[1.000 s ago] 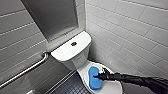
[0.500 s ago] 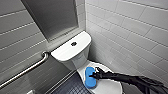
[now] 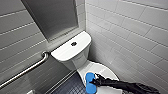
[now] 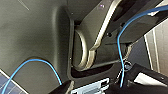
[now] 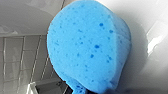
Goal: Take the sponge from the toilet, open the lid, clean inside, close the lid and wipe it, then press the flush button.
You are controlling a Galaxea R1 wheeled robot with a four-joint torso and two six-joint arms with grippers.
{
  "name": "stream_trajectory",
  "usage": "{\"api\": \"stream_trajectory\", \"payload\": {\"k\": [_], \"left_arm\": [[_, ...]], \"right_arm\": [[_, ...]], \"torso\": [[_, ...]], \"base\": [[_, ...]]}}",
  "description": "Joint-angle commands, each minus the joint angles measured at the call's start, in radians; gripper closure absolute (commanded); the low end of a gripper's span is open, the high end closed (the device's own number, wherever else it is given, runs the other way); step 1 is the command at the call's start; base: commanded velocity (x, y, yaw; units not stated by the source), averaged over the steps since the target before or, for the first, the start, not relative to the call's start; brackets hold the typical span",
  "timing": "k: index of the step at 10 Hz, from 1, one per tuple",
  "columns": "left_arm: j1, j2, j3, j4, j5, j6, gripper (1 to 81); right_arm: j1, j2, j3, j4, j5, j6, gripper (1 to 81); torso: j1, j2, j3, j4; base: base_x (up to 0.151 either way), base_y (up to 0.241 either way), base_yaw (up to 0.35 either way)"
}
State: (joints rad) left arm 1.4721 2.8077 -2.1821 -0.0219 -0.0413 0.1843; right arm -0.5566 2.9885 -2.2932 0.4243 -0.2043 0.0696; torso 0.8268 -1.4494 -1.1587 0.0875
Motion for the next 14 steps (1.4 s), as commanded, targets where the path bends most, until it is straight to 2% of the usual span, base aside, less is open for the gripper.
{"api": "stream_trajectory", "payload": {"k": [1,3,5,7,9,14], "left_arm": [[0.029,-0.008,0.013,-0.003,0.089,0.004,1.0],[0.029,-0.008,0.013,-0.001,0.087,0.004,1.0],[0.024,-0.008,0.012,-0.001,0.087,0.004,1.0],[0.024,-0.006,0.012,-0.001,0.087,0.004,1.0],[0.024,-0.009,0.012,-0.001,0.092,0.004,1.0],[0.024,-0.005,0.018,0.0,0.093,0.004,1.0]], "right_arm": [[0.071,-0.08,0.126,0.005,-0.06,0.003,81.1],[0.014,-0.238,0.306,0.007,-0.023,0.003,81.1],[-0.039,-0.346,0.396,0.008,0.02,0.003,81.1],[-0.108,-0.394,0.405,0.007,0.069,0.003,81.1],[-0.156,-0.432,0.407,0.007,0.078,0.003,81.1],[-0.317,-0.679,0.548,0.007,0.23,0.004,81.1]], "torso": [[0.0,0.0,0.0,0.0],[0.0,0.0,0.0,0.0],[0.0,0.0,0.0,0.0],[0.0,0.0,0.0,0.0],[0.0,0.0,0.0,0.0],[0.0,0.0,0.0,0.0]], "base": [[0.0,0.0,0.0],[0.0,0.0,0.0],[0.0,0.0,0.0],[0.0,0.0,0.0],[0.0,0.0,0.0],[0.0,0.0,0.0]]}}
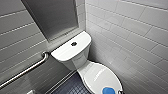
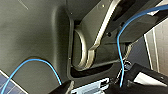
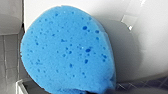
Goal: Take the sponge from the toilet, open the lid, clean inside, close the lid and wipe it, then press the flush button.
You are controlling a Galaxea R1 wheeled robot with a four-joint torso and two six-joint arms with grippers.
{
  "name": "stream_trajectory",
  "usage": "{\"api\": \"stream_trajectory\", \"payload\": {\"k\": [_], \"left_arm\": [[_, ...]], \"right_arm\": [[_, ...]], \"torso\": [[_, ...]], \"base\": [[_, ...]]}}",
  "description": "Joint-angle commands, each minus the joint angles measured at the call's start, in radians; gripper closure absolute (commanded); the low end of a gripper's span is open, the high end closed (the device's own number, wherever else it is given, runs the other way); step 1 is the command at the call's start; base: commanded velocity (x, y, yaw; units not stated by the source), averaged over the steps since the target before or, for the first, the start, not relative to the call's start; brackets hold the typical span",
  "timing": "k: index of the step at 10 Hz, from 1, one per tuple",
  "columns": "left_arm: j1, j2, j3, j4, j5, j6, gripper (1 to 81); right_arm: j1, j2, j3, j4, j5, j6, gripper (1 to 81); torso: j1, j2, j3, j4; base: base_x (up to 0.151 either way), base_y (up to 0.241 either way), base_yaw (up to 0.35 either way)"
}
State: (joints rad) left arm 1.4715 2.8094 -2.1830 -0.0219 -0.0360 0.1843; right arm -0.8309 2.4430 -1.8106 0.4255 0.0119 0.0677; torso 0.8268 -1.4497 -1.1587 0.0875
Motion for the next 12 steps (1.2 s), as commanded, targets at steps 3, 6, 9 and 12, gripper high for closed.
{"api": "stream_trajectory", "payload": {"k": [3,6,9,12], "left_arm": [[0.023,-0.007,0.014,0.002,0.09,0.004,1.0],[0.023,-0.013,0.009,-0.003,0.09,0.003,1.0],[0.024,-0.019,0.008,-0.003,0.088,0.003,1.0],[0.025,-0.019,0.006,-0.001,0.082,0.004,1.0]], "right_arm": [[-0.165,-0.204,0.086,0.007,0.118,0.008,81.1],[-0.264,-0.347,0.154,0.01,0.14,0.027,81.1],[-0.476,-0.341,0.14,-0.176,0.126,0.014,81.1],[-0.649,-0.249,0.074,-0.307,0.143,0.015,81.1]], "torso": [[0.0,0.0,0.0,0.0],[0.0,0.0,0.0,0.0],[0.0,0.0,0.0,0.0],[0.0,0.0,0.0,0.0]], "base": [[0.0,0.0,0.0],[0.0,0.0,0.0],[0.0,0.0,0.0],[0.0,0.0,0.0]]}}
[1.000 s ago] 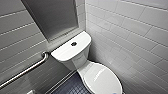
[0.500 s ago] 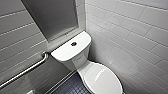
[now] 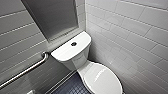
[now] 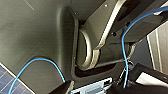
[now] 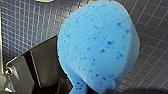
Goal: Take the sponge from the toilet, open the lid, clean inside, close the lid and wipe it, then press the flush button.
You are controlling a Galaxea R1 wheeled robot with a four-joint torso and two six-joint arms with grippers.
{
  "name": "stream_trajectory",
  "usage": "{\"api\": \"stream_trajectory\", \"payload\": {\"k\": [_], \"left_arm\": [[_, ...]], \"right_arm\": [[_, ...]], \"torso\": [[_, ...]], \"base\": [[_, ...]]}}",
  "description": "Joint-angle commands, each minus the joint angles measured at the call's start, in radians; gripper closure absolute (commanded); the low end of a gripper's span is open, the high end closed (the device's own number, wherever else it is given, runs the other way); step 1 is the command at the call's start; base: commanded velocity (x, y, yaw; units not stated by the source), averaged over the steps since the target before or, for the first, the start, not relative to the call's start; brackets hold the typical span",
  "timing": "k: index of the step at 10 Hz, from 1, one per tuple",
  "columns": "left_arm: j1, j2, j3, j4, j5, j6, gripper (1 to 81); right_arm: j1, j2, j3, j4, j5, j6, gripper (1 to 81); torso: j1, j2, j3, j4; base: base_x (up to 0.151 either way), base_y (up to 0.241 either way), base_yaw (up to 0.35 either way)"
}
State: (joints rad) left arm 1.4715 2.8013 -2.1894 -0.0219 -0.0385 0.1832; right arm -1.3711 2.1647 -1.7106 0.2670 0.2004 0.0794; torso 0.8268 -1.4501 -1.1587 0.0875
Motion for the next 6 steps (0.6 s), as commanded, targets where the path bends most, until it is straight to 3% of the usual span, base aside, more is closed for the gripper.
{"api": "stream_trajectory", "payload": {"k": [1,2,4,6], "left_arm": [[0.024,-0.009,0.013,-0.001,0.085,0.005,1.0],[0.025,-0.011,0.011,-0.003,0.085,0.005,1.0],[0.027,-0.006,-0.004,-0.006,0.083,0.004,1.0],[0.03,0.029,-0.078,-0.006,0.083,0.004,1.0]], "right_arm": [[-0.139,0.051,-0.033,-0.157,-0.043,0.003,81.1],[-0.159,0.077,-0.045,-0.157,-0.029,0.003,81.1],[-0.182,0.138,-0.098,-0.158,-0.027,0.002,81.1],[-0.193,0.195,-0.147,-0.163,-0.03,0.002,81.1]], "torso": [[0.0,0.0,0.031,0.0],[-0.064,0.1,0.1,0.0],[-0.082,0.128,0.133,0.0],[-0.125,0.193,0.201,0.0]], "base": [[0.0,0.0,0.0],[0.0,0.0,0.0],[0.0,0.0,0.0],[0.0,0.0,0.0]]}}
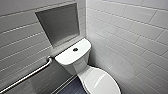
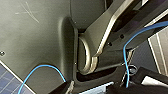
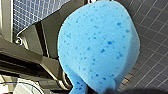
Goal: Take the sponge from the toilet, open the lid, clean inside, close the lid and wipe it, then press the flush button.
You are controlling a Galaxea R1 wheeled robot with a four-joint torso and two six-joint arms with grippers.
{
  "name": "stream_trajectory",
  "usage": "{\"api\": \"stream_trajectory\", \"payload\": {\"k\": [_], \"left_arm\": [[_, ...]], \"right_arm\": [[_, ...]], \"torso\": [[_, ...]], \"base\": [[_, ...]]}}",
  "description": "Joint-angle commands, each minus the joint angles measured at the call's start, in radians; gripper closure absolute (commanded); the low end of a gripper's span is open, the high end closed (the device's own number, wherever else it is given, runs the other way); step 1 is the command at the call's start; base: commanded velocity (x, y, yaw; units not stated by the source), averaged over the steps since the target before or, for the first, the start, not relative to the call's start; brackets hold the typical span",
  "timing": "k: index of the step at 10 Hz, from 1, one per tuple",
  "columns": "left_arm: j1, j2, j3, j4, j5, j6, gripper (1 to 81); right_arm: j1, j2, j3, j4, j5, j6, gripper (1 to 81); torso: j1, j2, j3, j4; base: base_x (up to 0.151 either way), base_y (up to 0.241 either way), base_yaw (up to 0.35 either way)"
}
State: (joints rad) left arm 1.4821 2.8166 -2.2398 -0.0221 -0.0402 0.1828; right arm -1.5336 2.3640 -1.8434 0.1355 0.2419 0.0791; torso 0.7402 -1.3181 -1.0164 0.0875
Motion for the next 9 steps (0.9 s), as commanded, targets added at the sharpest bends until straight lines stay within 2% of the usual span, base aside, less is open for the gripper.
{"api": "stream_trajectory", "payload": {"k": [1,3,7,8,9], "left_arm": [[0.019,0.035,-0.064,-0.005,0.085,0.004,1.0],[0.022,0.08,-0.144,-0.005,0.086,0.004,1.0],[0.025,0.109,-0.192,-0.005,0.086,0.004,1.0],[0.024,0.11,-0.195,-0.005,0.085,0.004,1.0],[0.024,0.12,-0.213,-0.005,0.083,0.001,1.0]], "right_arm": [[-0.032,0.01,-0.019,-0.031,-0.075,0.002,81.1],[-0.047,0.048,-0.057,-0.028,-0.075,0.004,81.1],[-0.075,0.195,-0.27,-0.051,-0.084,0.002,81.1],[-0.076,0.227,-0.318,-0.05,-0.084,0.002,81.1],[-0.076,0.256,-0.354,-0.051,-0.084,0.002,81.1]], "torso": [[-0.062,0.097,0.095,0.0],[-0.109,0.167,0.065,0.0],[-0.192,0.294,0.093,0.0],[-0.217,0.332,0.128,0.0],[-0.239,0.367,0.184,0.0]], "base": [[0.0,0.0,0.0],[0.0,0.0,0.0],[0.0,0.0,0.0],[0.0,0.0,0.0],[0.0,0.0,0.0]]}}
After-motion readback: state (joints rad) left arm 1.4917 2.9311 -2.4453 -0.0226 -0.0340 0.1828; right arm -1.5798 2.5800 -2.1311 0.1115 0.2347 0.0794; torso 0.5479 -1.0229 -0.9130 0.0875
